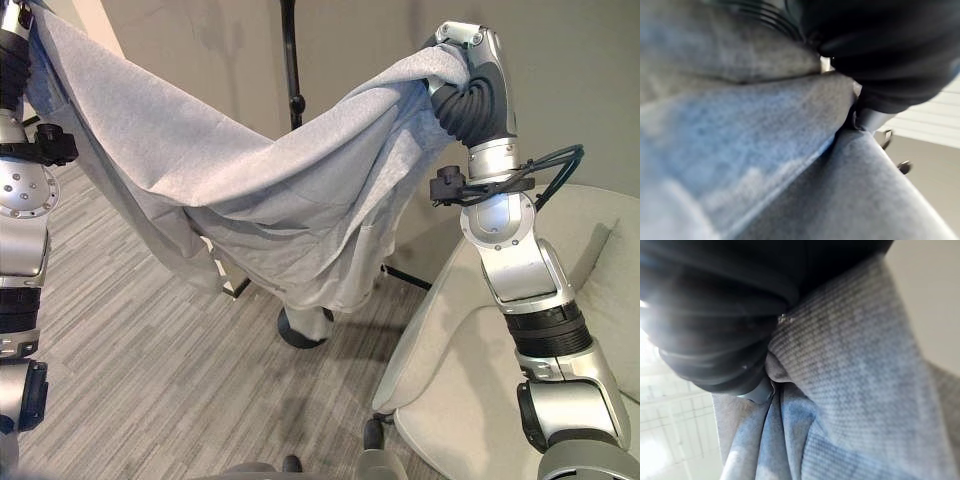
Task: Hang the clothes on the sofa on the clothes rack.
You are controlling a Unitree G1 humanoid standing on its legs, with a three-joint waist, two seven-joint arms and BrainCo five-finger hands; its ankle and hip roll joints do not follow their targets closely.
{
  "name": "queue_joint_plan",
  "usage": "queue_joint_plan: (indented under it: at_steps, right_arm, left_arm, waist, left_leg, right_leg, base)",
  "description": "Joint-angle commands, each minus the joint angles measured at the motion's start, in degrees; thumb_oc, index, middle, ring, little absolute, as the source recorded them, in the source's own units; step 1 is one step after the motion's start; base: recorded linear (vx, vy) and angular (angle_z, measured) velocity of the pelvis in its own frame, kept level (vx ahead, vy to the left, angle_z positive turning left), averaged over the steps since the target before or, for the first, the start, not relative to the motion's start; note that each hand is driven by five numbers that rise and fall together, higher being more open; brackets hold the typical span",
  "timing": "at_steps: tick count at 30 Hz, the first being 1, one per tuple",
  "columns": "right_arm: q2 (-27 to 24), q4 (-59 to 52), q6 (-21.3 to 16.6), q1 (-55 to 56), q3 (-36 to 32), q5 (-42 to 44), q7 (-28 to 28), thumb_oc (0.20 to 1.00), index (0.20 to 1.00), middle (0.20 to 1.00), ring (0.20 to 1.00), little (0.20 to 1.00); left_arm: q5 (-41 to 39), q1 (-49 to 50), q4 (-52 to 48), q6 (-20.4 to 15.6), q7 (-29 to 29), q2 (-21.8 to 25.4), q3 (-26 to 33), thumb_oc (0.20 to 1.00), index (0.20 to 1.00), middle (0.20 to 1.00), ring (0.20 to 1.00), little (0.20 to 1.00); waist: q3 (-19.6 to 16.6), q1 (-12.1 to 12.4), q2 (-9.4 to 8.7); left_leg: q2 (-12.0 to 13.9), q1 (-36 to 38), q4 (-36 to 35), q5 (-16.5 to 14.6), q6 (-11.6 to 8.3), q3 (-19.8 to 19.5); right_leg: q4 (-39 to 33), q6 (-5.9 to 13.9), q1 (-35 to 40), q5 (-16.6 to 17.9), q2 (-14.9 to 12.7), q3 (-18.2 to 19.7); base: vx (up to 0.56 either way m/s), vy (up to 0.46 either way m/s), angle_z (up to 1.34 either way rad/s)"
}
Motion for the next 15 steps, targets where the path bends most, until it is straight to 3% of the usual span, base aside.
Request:
queue_joint_plan:
  at_steps: [1, 10, 15]
  right_arm:
    - [-1.7, 0.4, -1.6, -4.9, -2.1, 0.0, -1.5, 0.200, 0.200, 0.200, 0.200, 0.200]
    - [-1.2, -1.9, -2.6, -1.6, -4.9, -0.4, -1.2, 0.200, 0.200, 0.200, 0.200, 0.200]
    - [0.2, -4.3, -3.2, 3.3, -7.6, -0.8, -0.1, 0.200, 0.200, 0.200, 0.200, 0.200]
  left_arm:
    - [1.0, -5.0, -3.0, -1.9, 1.3, 0.7, 0.2, 0.200, 0.200, 0.200, 0.200, 0.200]
    - [0.6, -2.3, -3.4, -2.6, 1.6, -0.1, 1.6, 0.200, 0.200, 0.200, 0.200, 0.200]
    - [0.5, 2.7, -8.4, -2.8, 1.2, -0.7, 5.5, 0.200, 0.200, 0.200, 0.200, 0.200]
  waist:
    - [-1.6, 0.2, -0.34]
    - [-3.3, 0.4, -1.51]
    - [-4.1, 0.5, -1.50]
  left_leg:
    - [3.5, -0.2, -1.1, 0.9, -5.82, -4.8]
    - [4.9, -1.2, -1.1, 1.5, -5.97, -3.6]
    - [5.2, -1.0, -1.1, 1.7, -6.20, -3.0]
  right_leg:
    - [0.5, -0.66, -3.1, -3.3, -0.2, -0.9]
    - [0.5, 0.43, -2.0, -3.3, -0.3, -2.6]
    - [0.5, 0.67, -1.4, -2.8, -0.3, -2.7]
  base:
    - [0.13, -0.127, 0.41]
    - [0.06, -0.065, 0.11]
    - [0.01, 0.001, -0.02]
